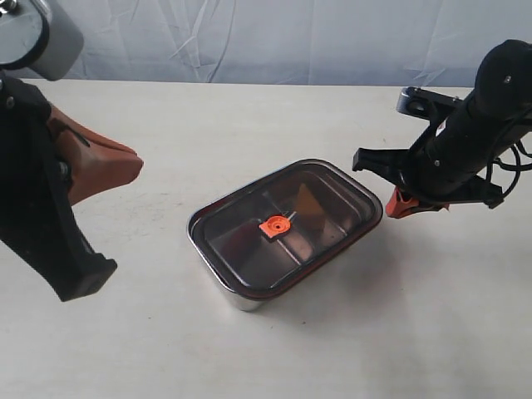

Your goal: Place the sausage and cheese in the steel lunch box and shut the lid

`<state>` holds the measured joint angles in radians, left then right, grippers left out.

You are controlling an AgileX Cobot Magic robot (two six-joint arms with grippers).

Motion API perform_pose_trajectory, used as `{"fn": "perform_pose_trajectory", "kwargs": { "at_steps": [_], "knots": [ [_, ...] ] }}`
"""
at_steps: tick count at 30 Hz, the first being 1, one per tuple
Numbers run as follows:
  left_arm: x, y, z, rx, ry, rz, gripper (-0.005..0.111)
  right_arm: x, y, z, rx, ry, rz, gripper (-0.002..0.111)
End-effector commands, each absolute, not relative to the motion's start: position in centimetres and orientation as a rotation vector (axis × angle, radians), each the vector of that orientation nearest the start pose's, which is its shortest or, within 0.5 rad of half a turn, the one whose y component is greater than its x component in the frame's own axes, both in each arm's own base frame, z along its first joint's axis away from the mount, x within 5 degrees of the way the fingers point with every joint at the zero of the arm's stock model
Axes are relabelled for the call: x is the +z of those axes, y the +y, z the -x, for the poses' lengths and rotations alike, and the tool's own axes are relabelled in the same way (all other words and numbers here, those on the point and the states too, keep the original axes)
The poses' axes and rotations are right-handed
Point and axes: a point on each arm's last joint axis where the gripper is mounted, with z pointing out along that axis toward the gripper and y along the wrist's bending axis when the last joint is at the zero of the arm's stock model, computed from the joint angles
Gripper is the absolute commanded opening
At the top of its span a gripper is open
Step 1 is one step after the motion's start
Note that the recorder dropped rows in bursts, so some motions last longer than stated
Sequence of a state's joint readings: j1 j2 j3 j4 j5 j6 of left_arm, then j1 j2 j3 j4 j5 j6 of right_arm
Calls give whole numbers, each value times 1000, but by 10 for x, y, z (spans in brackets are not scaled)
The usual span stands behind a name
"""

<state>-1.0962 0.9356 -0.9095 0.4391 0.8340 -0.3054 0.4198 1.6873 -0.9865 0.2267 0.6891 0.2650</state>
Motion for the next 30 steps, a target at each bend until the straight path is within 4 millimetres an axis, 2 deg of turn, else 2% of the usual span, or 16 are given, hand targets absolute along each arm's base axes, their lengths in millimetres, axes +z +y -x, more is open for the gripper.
{"fn": "perform_pose_trajectory", "kwargs": {
  "at_steps": [1, 8, 13, 21, 27, 30],
  "knots": [
    [353, -145, -106, -230, 2012, -1034, 0, 189, 141, -282, 375, 2915, -6, -1],
    [353, -145, -106, -230, 2012, -1034, 0, 189, 142, -281, 397, 2919, -27, -1],
    [353, -146, -106, -235, 2007, -1034, 0, 188, 154, -277, 407, 2915, 26, -1],
    [352, -144, -106, -220, 2023, -1036, 0, 177, 160, -278, 390, 2931, 51, -1],
    [351, -142, -106, -183, 2037, -1040, 0, 200, 165, -287, 465, 2826, 32, -1],
    [351, -142, -107, -182, 2030, -1041, 0, 214, 167, -294, 434, 2794, 92, -1]
  ]
}}
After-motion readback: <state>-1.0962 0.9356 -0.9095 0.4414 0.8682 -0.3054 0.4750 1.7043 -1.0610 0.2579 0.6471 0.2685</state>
